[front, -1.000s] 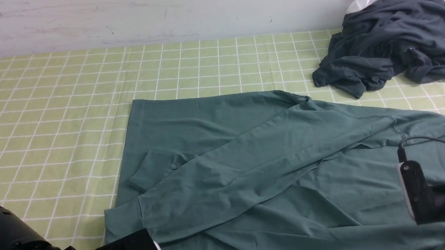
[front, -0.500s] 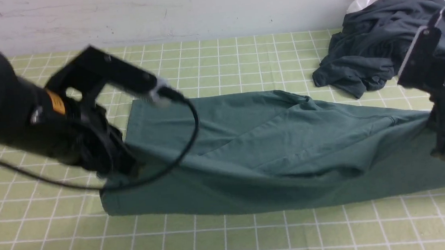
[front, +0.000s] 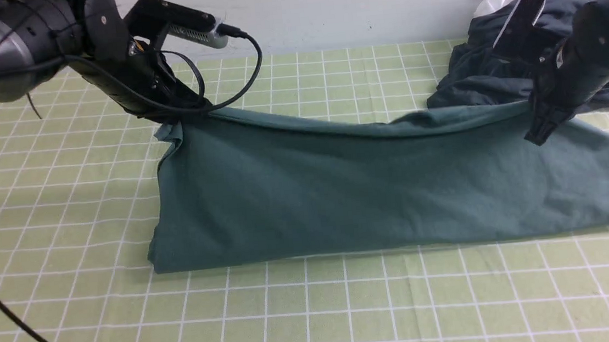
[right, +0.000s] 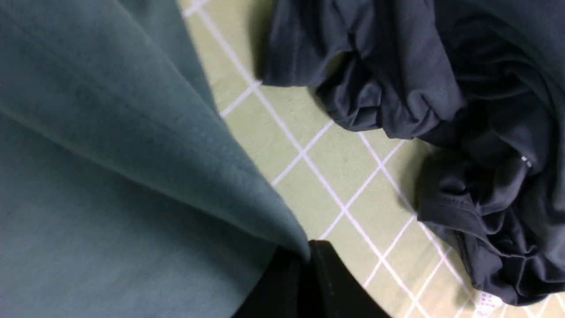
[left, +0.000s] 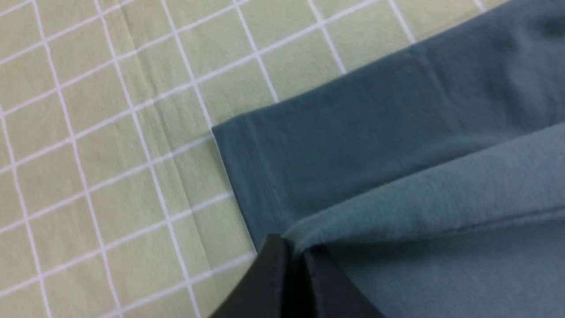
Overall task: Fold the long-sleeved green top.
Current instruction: Use both arms to drag the lower edge of the fabric forward and fold it over the upper edge, then use the right arm to clamp the right edge of the fabric
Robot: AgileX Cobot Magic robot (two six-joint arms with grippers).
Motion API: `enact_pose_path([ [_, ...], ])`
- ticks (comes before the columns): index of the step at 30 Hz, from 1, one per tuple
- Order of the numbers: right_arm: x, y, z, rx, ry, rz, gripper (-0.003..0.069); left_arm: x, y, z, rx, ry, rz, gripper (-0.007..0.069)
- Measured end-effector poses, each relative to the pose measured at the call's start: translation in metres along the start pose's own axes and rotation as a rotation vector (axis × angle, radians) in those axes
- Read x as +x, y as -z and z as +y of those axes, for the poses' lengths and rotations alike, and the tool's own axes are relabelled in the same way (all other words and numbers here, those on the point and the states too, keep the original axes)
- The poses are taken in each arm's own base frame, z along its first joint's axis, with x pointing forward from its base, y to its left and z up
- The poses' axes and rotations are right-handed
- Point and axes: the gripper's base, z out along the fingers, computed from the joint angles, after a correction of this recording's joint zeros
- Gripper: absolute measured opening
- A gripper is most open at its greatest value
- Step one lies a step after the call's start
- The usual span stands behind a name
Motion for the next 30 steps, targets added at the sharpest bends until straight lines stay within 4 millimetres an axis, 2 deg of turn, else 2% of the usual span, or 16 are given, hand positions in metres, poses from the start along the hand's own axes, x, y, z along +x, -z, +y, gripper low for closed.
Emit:
enact_pose_path([
  [4, -0.002, -0.025, 0.001, -0.007, -0.075, 0.001, 0.0008, -0.005, -0.032, 0.005, -0.027, -0.015, -0.037, 0.0045],
  [8, -0.002, -0.048, 0.009, -0.026, -0.155, 0.011, 0.0078, -0.011, -0.052, 0.01, -0.061, -0.036, -0.093, 0.0199],
  [12, -0.005, -0.048, 0.005, -0.009, -0.31, -0.013, 0.0174, -0.012, -0.055, 0.021, -0.09, 0.021, -0.127, 0.0394],
  [15, -0.011, -0.041, -0.003, 0.005, -0.417, -0.022, 0.0214, -0.012, -0.049, 0.029, -0.097, 0.112, -0.125, 0.0441],
  [17, -0.016, -0.028, -0.012, 0.006, -0.487, -0.025, 0.0225, -0.01, -0.04, 0.033, -0.096, 0.161, -0.086, 0.0418],
  [20, -0.024, -0.013, -0.015, -0.033, -0.538, -0.039, 0.021, -0.007, -0.027, 0.033, -0.091, 0.17, -0.023, 0.0331],
  [21, -0.029, -0.005, -0.012, -0.098, -0.545, -0.051, 0.0177, -0.004, -0.018, 0.032, -0.084, 0.151, 0.036, 0.0242],
  [23, -0.034, -0.003, -0.002, -0.2, -0.503, -0.063, 0.0114, 0.0, -0.012, 0.031, -0.068, 0.123, 0.103, 0.0142],
  [24, -0.037, -0.008, 0.009, -0.293, -0.481, -0.073, 0.0066, 0.004, -0.009, 0.029, -0.049, 0.104, 0.153, 0.0076],
  [25, -0.037, -0.008, 0.009, -0.295, -0.464, -0.072, 0.0058, 0.005, -0.008, 0.029, -0.042, 0.097, 0.16, 0.0068],
  [26, -0.04, -0.02, 0.024, -0.411, -0.423, -0.091, 0.0013, 0.01, -0.003, 0.025, -0.004, 0.079, 0.226, 0.0021],
  [28, -0.042, -0.031, 0.033, -0.471, -0.411, -0.102, 0.0, 0.011, 0.002, 0.022, 0.029, 0.067, 0.255, 0.0006],
  [30, -0.043, -0.054, 0.049, -0.544, -0.36, -0.141, -0.0012, 0.009, 0.02, 0.017, 0.1, 0.047, 0.263, -0.0004],
])
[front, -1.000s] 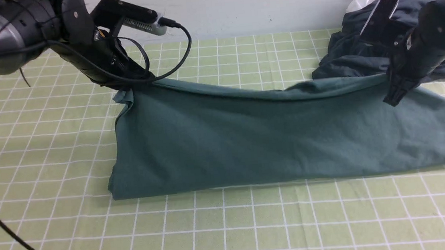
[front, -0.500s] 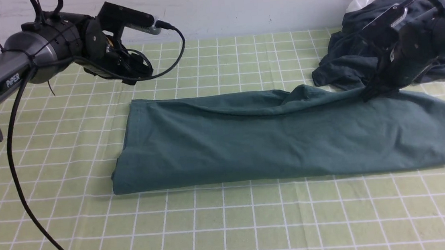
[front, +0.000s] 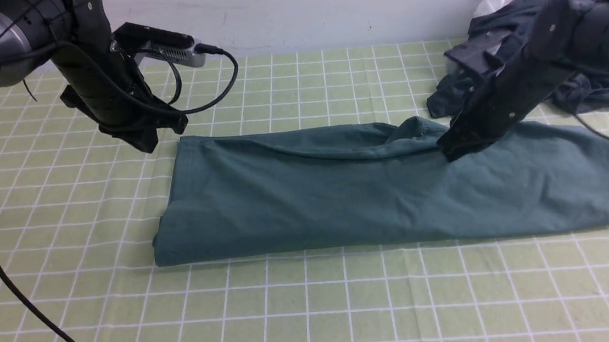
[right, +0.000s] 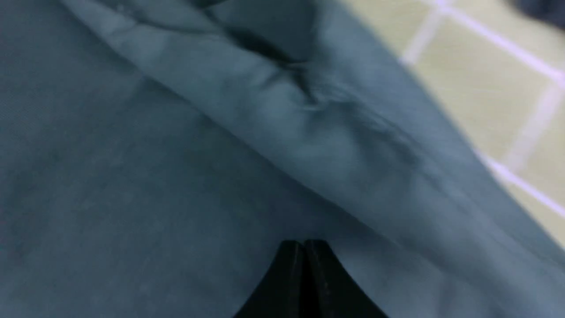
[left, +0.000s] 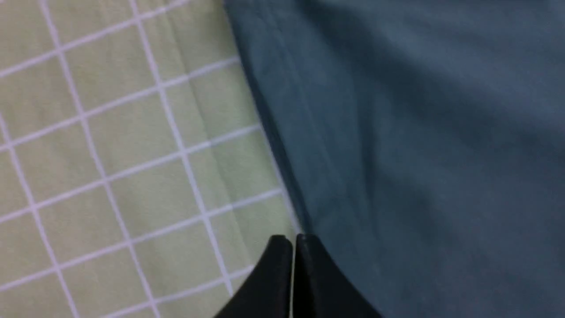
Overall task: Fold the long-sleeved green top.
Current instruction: Use the right arm to clamp the right edge of the fabric
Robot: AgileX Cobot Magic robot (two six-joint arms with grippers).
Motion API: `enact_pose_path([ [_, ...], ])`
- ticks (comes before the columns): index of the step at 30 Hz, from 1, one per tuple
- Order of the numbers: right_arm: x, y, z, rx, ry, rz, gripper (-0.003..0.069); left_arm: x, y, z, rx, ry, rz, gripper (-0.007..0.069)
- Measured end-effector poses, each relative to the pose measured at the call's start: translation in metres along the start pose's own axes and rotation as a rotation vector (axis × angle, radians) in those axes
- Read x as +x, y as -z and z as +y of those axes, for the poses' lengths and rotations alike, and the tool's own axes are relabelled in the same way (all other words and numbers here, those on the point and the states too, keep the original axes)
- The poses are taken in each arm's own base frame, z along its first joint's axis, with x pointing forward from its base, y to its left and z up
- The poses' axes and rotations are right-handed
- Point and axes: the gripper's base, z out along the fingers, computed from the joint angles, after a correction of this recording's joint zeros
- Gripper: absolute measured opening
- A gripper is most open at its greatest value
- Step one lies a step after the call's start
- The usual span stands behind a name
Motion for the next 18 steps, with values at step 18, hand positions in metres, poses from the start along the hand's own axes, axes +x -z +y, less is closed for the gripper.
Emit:
enact_pose_path([
  [18, -0.025, 0.085, -0.059, 0.306, -0.17, -0.459, 0.0078, 0.133, 0.303, -0.045, -0.18, -0.072, -0.596, -0.0004],
])
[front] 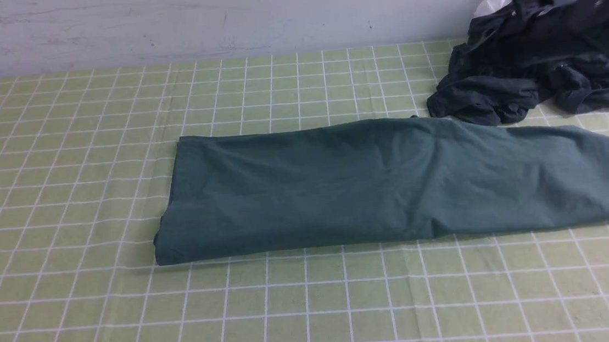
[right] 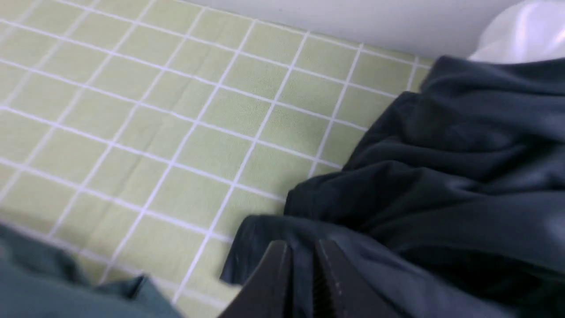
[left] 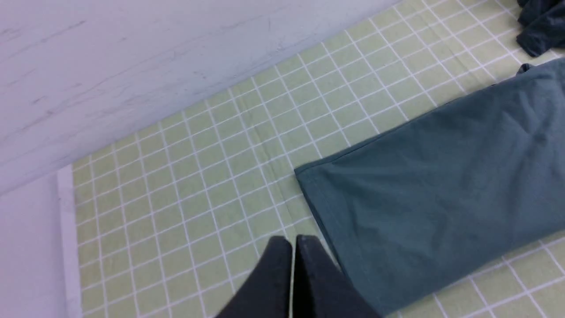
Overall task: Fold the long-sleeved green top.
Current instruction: Use the right arm to clamp the right edge of the fabric
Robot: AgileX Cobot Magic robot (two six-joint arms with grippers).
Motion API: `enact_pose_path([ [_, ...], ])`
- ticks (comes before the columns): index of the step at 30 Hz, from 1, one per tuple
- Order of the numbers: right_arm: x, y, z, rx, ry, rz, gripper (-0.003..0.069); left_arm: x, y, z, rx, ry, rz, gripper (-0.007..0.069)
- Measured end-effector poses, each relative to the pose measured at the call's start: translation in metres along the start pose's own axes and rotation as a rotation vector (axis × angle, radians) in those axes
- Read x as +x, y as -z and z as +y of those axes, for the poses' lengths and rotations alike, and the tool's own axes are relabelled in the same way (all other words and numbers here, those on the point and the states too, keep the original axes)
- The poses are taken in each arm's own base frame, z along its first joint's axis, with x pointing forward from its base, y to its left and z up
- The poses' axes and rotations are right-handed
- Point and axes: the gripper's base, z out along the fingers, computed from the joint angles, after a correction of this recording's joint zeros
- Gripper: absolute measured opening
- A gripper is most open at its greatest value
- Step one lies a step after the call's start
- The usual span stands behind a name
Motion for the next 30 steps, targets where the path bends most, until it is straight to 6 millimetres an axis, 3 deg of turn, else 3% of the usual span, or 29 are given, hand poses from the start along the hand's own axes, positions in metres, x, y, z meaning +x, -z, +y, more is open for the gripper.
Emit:
enact_pose_path([
  [2, -0.007, 0.031, -0.016, -0.027, -0.029, 0.042, 0.0114, 0.025, 0.021, -0.006, -0.026, 0.03, -0.017, -0.0004],
  [3, -0.007, 0.034, -0.017, -0.029, -0.033, 0.047, 0.0118, 0.026, 0.026, -0.006, -0.03, 0.029, -0.034, -0.0004],
  [4, -0.008, 0.06, -0.033, -0.029, -0.086, 0.091, 0.0152, 0.053, 0.037, -0.012, -0.055, 0.066, -0.054, -0.0004],
  [6, -0.002, 0.076, -0.046, -0.028, -0.162, 0.154, 0.0189, 0.081, 0.039, -0.019, -0.069, 0.103, -0.064, -0.0004],
  [11, 0.043, 0.09, -0.085, 0.052, -0.353, 0.419, 0.0312, 0.163, 0.012, -0.039, -0.076, 0.146, 0.018, -0.0004],
  [16, 0.08, 0.09, -0.107, 0.154, -0.429, 0.55, 0.0424, 0.216, -0.025, -0.053, -0.041, 0.148, 0.224, -0.0004],
  [21, 0.101, 0.085, -0.111, 0.212, -0.437, 0.59, 0.0497, 0.237, -0.041, -0.058, -0.028, 0.147, 0.275, -0.0004],
  [30, 0.157, 0.05, -0.114, 0.263, -0.54, 0.749, 0.0506, 0.23, -0.044, -0.057, -0.038, 0.152, 0.172, -0.0003],
])
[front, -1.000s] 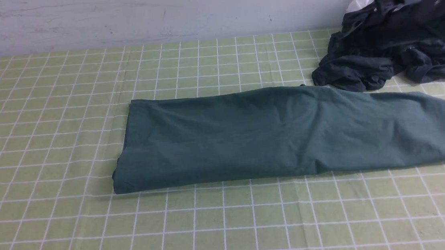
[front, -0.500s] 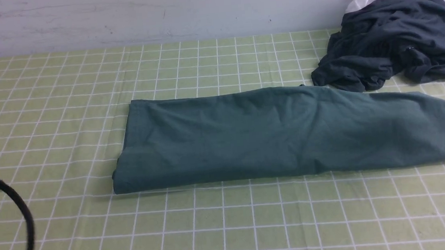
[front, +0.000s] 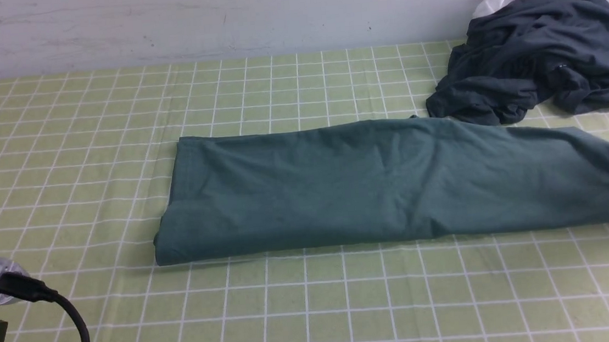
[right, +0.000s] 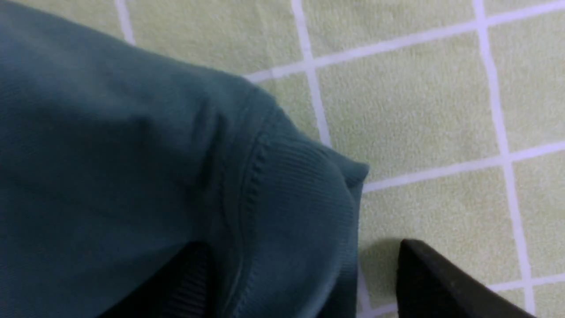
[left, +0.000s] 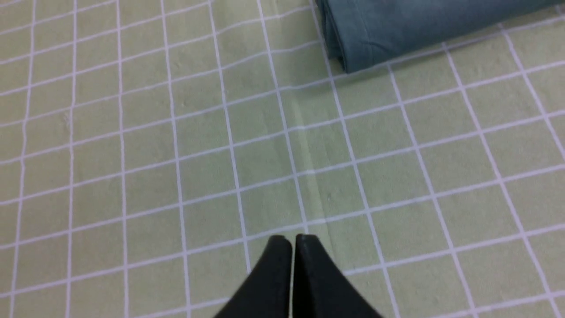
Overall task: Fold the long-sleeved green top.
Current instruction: Use the right arm to clamp the right edge of the fabric, then use the right arm to drag the right edge of the fabric to the left and folds it over the left edge
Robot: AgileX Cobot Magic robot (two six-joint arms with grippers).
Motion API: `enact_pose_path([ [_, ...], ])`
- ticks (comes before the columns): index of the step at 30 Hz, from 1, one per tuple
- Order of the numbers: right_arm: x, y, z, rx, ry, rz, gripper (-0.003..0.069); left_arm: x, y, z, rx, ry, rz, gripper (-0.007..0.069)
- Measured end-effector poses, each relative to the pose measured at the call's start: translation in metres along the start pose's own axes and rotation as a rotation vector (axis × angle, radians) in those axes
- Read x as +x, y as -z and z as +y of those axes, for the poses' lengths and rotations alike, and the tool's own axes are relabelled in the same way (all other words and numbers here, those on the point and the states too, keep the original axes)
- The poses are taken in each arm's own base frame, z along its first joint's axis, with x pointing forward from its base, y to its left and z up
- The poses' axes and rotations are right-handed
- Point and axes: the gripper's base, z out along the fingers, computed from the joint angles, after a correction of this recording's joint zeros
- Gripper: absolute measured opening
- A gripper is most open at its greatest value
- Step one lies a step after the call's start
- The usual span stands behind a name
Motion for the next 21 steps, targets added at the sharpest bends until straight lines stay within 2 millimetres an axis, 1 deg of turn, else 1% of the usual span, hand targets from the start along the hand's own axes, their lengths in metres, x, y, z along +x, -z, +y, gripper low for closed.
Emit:
enact_pose_path([
  [3, 0.0, -0.001, 0.001, -0.007, -0.01, 0.002, 0.0484, -0.003, 0.0, 0.0, 0.002, 0.004, -0.029, -0.0003],
  [7, 0.0, -0.001, 0.004, -0.045, 0.007, 0.002, 0.037, -0.005, 0.0, 0.0, 0.0, 0.004, -0.056, -0.0003],
  [8, -0.001, 0.0, 0.005, -0.059, 0.014, 0.002, 0.0302, -0.005, 0.0, 0.0, 0.0, 0.005, -0.056, -0.0003],
  [9, -0.001, 0.0, 0.005, -0.066, 0.016, 0.0, 0.0259, -0.005, 0.0, 0.0, 0.001, 0.005, -0.055, -0.0003],
  [10, -0.001, 0.001, 0.006, -0.078, 0.019, -0.002, 0.0191, -0.005, 0.0, 0.0, 0.001, 0.006, -0.055, -0.0003],
  [12, -0.003, 0.005, 0.008, -0.084, 0.036, -0.007, 0.009, -0.005, -0.001, 0.0, 0.003, 0.008, -0.054, -0.0003],
  [13, -0.004, 0.009, 0.008, -0.082, 0.044, -0.013, 0.0056, -0.005, -0.001, 0.0, 0.003, 0.009, -0.055, -0.0003],
  [14, -0.006, 0.017, 0.007, -0.071, 0.059, -0.024, 0.0029, -0.005, -0.001, 0.0, 0.003, 0.009, -0.058, -0.0003],
  [15, -0.008, 0.024, 0.006, -0.053, 0.074, -0.035, 0.0018, -0.006, -0.001, 0.0, 0.003, 0.009, -0.058, -0.0003],
  [16, -0.012, 0.038, 0.004, -0.029, 0.094, -0.056, 0.0014, -0.006, -0.001, 0.0, 0.004, 0.011, -0.059, -0.0003],
  [19, -0.019, 0.068, 0.001, 0.039, 0.118, -0.096, 0.0013, -0.006, -0.001, -0.001, 0.011, 0.02, -0.059, -0.0003],
  [20, -0.024, 0.096, 0.001, 0.088, 0.121, -0.138, 0.0013, -0.006, -0.001, -0.002, 0.018, 0.029, -0.061, -0.0003],
  [21, -0.025, 0.11, 0.003, 0.103, 0.118, -0.165, 0.0013, -0.006, -0.001, -0.002, 0.023, 0.034, -0.061, -0.0003],
])
